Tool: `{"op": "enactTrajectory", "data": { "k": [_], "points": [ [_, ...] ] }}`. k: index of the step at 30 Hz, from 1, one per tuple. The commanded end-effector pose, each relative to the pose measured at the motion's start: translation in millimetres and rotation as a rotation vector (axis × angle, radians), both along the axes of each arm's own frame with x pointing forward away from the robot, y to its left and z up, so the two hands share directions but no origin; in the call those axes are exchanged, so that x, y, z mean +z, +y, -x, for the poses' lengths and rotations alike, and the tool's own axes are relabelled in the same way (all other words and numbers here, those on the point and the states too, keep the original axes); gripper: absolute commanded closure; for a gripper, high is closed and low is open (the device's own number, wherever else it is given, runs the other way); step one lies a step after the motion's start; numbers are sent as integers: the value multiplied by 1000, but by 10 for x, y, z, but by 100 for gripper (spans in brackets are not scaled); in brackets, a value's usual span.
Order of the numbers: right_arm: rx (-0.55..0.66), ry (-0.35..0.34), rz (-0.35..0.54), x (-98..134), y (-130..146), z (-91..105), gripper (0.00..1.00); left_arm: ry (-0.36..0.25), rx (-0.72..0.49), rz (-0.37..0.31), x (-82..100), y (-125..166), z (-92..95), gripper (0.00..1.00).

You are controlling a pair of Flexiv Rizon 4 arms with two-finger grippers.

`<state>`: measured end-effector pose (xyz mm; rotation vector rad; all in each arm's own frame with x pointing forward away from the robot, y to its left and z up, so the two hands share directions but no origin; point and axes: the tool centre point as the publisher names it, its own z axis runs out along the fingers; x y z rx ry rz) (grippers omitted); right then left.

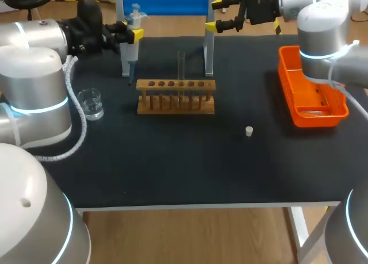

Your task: Invert the test tube, pick up the pipette, mount the tip to pipette, aspirate from beaker and dispense into the tube, eject the tip, return the pipette, and cap with the stopper.

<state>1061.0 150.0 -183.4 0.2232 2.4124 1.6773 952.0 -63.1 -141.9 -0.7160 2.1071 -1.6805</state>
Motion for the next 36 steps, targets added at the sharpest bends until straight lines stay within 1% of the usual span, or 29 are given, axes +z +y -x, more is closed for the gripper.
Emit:
{"op": "enactTrajectory", "data": {
  "k": [1,7,9,36],
  "points": [
    [5,4,5,12,-14,-10,0,11,30,-9,23,38,-197,100],
    [5,4,5,12,-14,-10,0,24,69,-31,14,146,-396,100],
    [5,4,5,12,-14,-10,0,39,116,-59,2,180,-434,100],
    [5,4,5,12,-14,-10,0,39,116,-59,2,180,-434,100]
  ]
}}
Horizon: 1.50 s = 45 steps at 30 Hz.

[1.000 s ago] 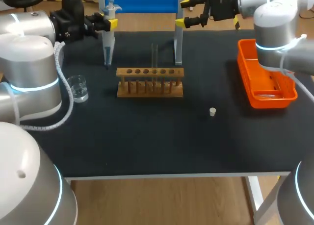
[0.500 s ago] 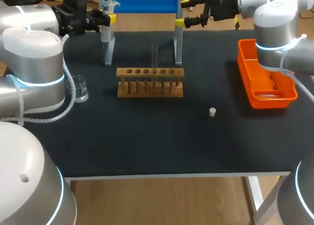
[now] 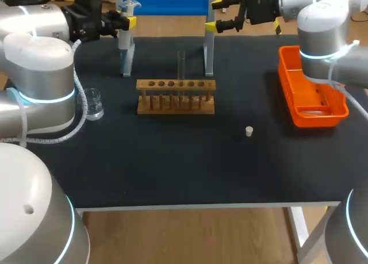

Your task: Invert the test tube, pick up the pipette, mount the tip to pipette, aspirate from beaker and dispense into the tube, eject the tip, return the pipette, and cap with the stopper.

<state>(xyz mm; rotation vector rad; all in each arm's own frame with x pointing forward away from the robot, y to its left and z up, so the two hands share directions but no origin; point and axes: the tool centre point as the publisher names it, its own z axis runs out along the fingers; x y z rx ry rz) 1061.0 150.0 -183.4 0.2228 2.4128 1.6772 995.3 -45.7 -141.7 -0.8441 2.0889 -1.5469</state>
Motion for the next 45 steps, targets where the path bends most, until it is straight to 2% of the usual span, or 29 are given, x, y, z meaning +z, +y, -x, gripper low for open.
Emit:
{"op": "enactTrajectory", "data": {
  "k": [1,15,26,45],
  "points": [
    [5,4,4,12,-13,-9,0,0,-2,1,0,5,-1,100],
    [5,4,4,12,-13,-9,0,27,145,-17,-150,93,-507,100],
    [5,4,4,12,-13,-9,0,54,278,-31,-200,75,-846,100],
    [5,4,4,12,-13,-9,0,74,436,-72,-257,115,-1306,100]
  ]
}}
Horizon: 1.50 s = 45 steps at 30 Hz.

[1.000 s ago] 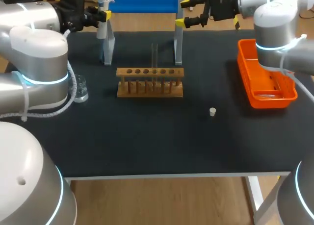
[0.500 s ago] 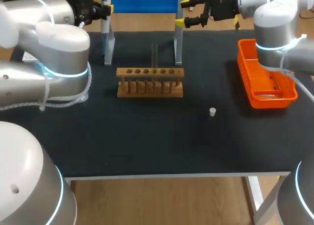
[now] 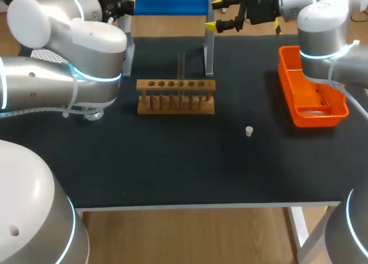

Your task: Invert the test tube, pick up the pipette, mount the tip to pipette, aspirate from beaker and dispense into the tube, eject the tip, return the pipette, and cap with the stopper.

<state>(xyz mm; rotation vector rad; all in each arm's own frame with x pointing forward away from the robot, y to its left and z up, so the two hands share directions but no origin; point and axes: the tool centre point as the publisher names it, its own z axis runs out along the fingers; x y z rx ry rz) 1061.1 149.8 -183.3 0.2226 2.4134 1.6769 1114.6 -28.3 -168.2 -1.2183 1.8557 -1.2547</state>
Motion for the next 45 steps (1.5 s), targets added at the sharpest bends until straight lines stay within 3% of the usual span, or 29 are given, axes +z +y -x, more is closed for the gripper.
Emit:
{"op": "enactTrajectory", "data": {
  "k": [1,24,45],
  "points": [
    [4,3,4,12,-12,-9,0,9,49,-16,8,-56,-135,100],
    [4,3,4,12,-12,-9,0,79,196,-19,-51,-78,-380,100],
    [4,3,4,12,-12,-9,0,154,227,-70,-181,-109,-476,100]
  ]
}}
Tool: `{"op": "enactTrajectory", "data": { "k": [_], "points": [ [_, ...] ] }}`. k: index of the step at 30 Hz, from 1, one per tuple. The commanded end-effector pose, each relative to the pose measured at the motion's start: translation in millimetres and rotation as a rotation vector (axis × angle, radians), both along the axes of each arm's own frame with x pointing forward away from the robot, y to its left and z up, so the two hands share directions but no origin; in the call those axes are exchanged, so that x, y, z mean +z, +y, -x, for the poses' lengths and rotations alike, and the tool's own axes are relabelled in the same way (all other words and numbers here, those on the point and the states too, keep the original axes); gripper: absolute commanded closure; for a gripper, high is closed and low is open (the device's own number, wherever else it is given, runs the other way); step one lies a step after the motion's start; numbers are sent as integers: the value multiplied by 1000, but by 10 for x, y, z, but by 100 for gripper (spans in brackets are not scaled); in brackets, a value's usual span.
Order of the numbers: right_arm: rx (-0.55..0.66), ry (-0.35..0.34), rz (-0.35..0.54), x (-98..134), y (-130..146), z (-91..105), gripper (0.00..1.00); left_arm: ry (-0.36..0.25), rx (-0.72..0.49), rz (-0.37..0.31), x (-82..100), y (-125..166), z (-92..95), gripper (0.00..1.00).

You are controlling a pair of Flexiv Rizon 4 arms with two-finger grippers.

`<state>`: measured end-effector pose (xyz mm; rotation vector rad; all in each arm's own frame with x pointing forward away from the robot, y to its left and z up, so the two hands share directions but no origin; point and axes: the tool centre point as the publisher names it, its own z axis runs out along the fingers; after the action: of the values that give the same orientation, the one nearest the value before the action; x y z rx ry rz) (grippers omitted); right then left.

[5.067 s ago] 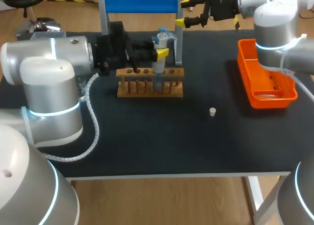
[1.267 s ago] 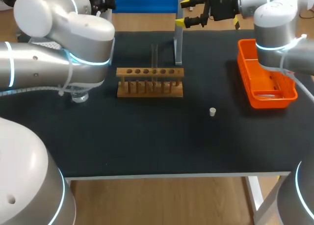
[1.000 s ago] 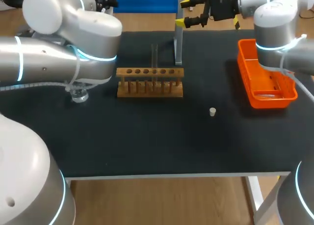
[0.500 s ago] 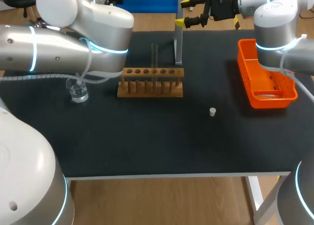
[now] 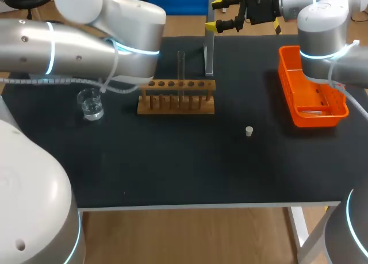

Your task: Invert the test tube, pick up the pipette, mount the tip to pipette, aspirate from beaker and dispense into the tube, eject the tip, return the pipette, and cap with the stopper.

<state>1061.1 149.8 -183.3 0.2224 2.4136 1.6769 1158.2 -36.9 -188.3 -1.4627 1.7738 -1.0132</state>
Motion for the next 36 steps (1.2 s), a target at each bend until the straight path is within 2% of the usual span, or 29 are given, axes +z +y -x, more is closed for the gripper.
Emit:
{"op": "enactTrajectory", "data": {
  "k": [1,21,22,23,28,36],
  "points": [
    [4,3,4,12,-12,-9,0,29,2,-14,12,-26,-45,100],
    [4,3,4,12,-12,-9,0,86,17,-25,-113,-42,-87,100],
    [4,3,4,12,-12,-9,0,89,21,-21,-117,-43,-86,69],
    [4,3,4,12,-12,-9,0,90,22,-20,-120,-42,-85,2],
    [4,3,4,12,-12,-9,0,95,28,-15,-109,-52,-26,0],
    [4,3,4,12,-12,-9,0,91,31,3,68,-48,230,0]
  ]
}}
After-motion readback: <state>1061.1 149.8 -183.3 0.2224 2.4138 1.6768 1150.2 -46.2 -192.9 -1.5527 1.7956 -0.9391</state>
